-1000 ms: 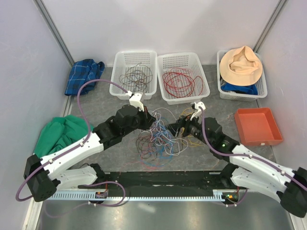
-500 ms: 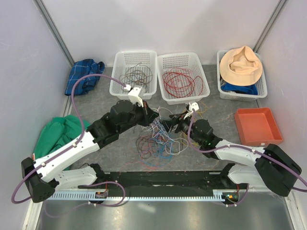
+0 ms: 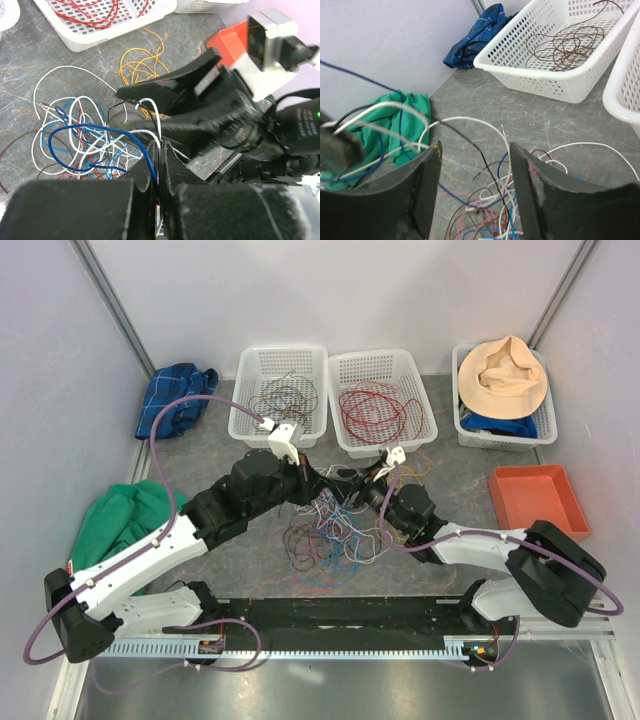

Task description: Untangle the cables

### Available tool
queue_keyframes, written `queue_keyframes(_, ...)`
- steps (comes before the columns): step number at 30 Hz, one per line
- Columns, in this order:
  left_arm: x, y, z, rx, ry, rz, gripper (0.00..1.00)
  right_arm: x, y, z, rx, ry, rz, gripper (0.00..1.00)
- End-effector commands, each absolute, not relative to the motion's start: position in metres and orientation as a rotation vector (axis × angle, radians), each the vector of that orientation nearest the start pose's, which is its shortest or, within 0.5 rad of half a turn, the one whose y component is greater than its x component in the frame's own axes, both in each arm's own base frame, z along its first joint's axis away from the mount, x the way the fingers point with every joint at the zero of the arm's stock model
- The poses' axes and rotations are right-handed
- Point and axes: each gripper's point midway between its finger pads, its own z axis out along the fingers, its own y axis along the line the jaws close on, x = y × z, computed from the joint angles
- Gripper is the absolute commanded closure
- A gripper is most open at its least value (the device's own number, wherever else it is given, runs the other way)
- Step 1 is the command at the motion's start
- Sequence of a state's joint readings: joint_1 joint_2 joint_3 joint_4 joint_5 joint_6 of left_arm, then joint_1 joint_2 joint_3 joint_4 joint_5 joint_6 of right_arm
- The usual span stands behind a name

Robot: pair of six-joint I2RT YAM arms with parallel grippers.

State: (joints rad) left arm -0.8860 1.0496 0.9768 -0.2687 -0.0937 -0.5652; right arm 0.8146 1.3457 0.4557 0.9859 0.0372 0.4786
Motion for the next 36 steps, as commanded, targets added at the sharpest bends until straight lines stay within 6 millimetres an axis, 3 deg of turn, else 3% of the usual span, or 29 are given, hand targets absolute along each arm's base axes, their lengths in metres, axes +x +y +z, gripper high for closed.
queue_keyframes(1, 0.217, -0.286, 0.290, 0.294, 1.933, -0.917, 0.98, 0.288, 0.325, 0.236, -0.204, 1.434, 1.060, 0.43)
queue_keyframes(5, 0.214, -0.284, 0.290, 0.291, 1.930, -0.918, 0.98, 0.291, 0.320, 0.237, -0.161, 1.408, 1.048, 0.73)
queue_keyframes(8, 0.214, -0.276, 0.287, 0.269, 1.928, -0.893, 0.98, 0.292, 0.309, 0.243, -0.142, 1.424, 0.994, 0.88)
queue_keyframes(9, 0.214, -0.273, 0.286, 0.259, 1.929, -0.882, 0.97, 0.289, 0.302, 0.260, -0.136, 1.400, 0.988, 0.92)
queue_keyframes(10, 0.213, -0.267, 0.284, 0.240, 1.937, -0.866, 0.88, 0.291, 0.301, 0.257, -0.160, 1.460, 0.940, 0.96)
queue_keyframes(11, 0.218, -0.258, 0.277, 0.196, 1.948, -0.816, 0.63, 0.294, 0.295, 0.261, -0.140, 1.485, 0.897, 1.00)
queue_keyframes(12, 0.219, -0.252, 0.275, 0.170, 1.953, -0.790, 0.54, 0.290, 0.288, 0.280, -0.134, 1.471, 0.885, 1.00)
queue_keyframes(13, 0.219, -0.245, 0.273, 0.131, 1.958, -0.773, 0.42, 0.290, 0.282, 0.269, -0.151, 1.551, 0.827, 1.00)
queue_keyframes(14, 0.222, -0.234, 0.262, 0.093, 1.976, -0.716, 0.03, 0.291, 0.276, 0.289, -0.140, 1.534, 0.799, 1.00)
queue_keyframes(15, 0.223, -0.229, 0.258, 0.068, 1.980, -0.695, 0.00, 0.287, 0.266, 0.306, -0.128, 1.517, 0.786, 1.00)
queue_keyframes(20, 0.222, -0.199, 0.238, -0.065, 1.986, -0.607, 0.00, 0.276, 0.241, 0.348, -0.151, 1.577, 0.687, 1.00)
queue_keyframes(23, 0.221, -0.191, 0.237, -0.097, 1.957, -0.608, 0.00, 0.268, 0.231, 0.374, -0.155, 1.578, 0.674, 1.00)
queue_keyframes(26, 0.221, -0.197, 0.241, -0.070, 1.900, -0.664, 0.00, 0.262, 0.224, 0.404, -0.162, 1.570, 0.669, 1.00)
queue_keyframes(28, 0.223, -0.206, 0.254, -0.046, 1.799, -0.751, 0.00, 0.260, 0.222, 0.422, -0.161, 1.568, 0.673, 1.00)
queue_keyframes(32, 0.213, -0.229, 0.296, 0.030, 1.520, -0.996, 0.00, 0.257, 0.229, 0.432, -0.181, 1.599, 0.704, 1.00)
queue_keyframes(34, 0.210, -0.234, 0.296, 0.070, 1.429, -1.030, 0.00, 0.255, 0.231, 0.431, -0.185, 1.609, 0.723, 1.00)
queue_keyframes(35, 0.203, -0.236, 0.322, 0.085, 1.295, -1.103, 0.00, 0.253, 0.233, 0.432, -0.180, 1.610, 0.743, 1.00)
queue_keyframes(36, 0.202, -0.237, 0.327, 0.092, 1.252, -1.113, 0.00, 0.250, 0.233, 0.434, -0.182, 1.606, 0.756, 1.00)
